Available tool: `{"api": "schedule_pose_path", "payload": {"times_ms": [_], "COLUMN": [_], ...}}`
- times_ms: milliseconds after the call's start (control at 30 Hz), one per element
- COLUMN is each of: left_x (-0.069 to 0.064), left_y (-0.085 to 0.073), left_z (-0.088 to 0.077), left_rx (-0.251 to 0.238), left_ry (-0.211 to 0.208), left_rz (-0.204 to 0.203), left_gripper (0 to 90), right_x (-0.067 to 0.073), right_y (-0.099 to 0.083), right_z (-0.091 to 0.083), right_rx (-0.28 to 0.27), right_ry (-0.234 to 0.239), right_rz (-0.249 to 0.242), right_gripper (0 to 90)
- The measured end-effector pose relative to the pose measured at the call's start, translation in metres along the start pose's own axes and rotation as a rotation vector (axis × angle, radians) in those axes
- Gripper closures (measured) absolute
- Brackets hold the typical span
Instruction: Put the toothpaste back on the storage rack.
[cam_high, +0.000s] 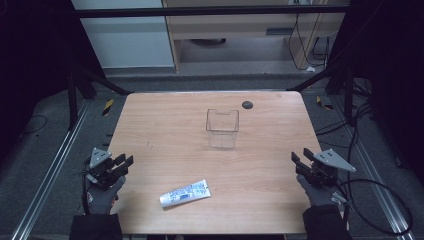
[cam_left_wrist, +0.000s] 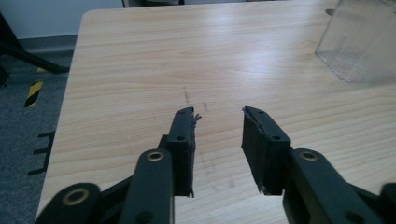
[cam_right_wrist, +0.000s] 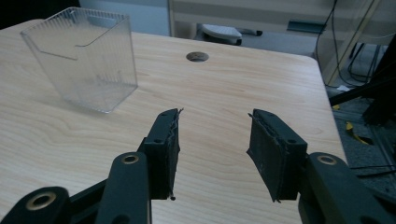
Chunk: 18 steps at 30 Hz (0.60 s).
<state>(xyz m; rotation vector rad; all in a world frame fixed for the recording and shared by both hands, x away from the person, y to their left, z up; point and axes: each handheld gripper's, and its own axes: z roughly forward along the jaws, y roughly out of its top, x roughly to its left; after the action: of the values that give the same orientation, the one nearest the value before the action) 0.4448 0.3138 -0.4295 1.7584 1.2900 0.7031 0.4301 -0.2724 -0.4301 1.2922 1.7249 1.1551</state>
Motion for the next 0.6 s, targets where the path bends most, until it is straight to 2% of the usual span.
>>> {"api": "schedule_pose_path", "payload": {"times_ms": [167, 333, 367, 433, 600], "left_x": [-0.011, -0.021, -0.025, -0.030, -0.042], "left_y": [0.002, 0.003, 0.003, 0.003, 0.000], "left_z": [-0.003, -0.005, -0.005, -0.003, 0.004], "left_rx": [0.011, 0.030, 0.042, 0.052, 0.102], "left_ry": [-0.019, -0.060, -0.078, -0.109, -0.167], "left_rz": [0.033, 0.062, 0.078, 0.081, 0.122], "left_gripper": [74.3, 85.1, 86.1, 87.9, 89.4], "right_x": [0.006, 0.012, 0.013, 0.015, 0.017], "right_y": [-0.001, -0.003, -0.003, -0.004, -0.009], "right_z": [0.001, 0.001, 0.003, 0.004, 0.009], "right_rx": [0.020, 0.035, 0.041, 0.050, 0.078], "right_ry": [0.021, 0.021, 0.029, 0.043, 0.060], "right_rz": [-0.009, -0.026, -0.031, -0.026, -0.035], "right_gripper": [51.5, 55.6, 56.6, 57.8, 57.3]}}
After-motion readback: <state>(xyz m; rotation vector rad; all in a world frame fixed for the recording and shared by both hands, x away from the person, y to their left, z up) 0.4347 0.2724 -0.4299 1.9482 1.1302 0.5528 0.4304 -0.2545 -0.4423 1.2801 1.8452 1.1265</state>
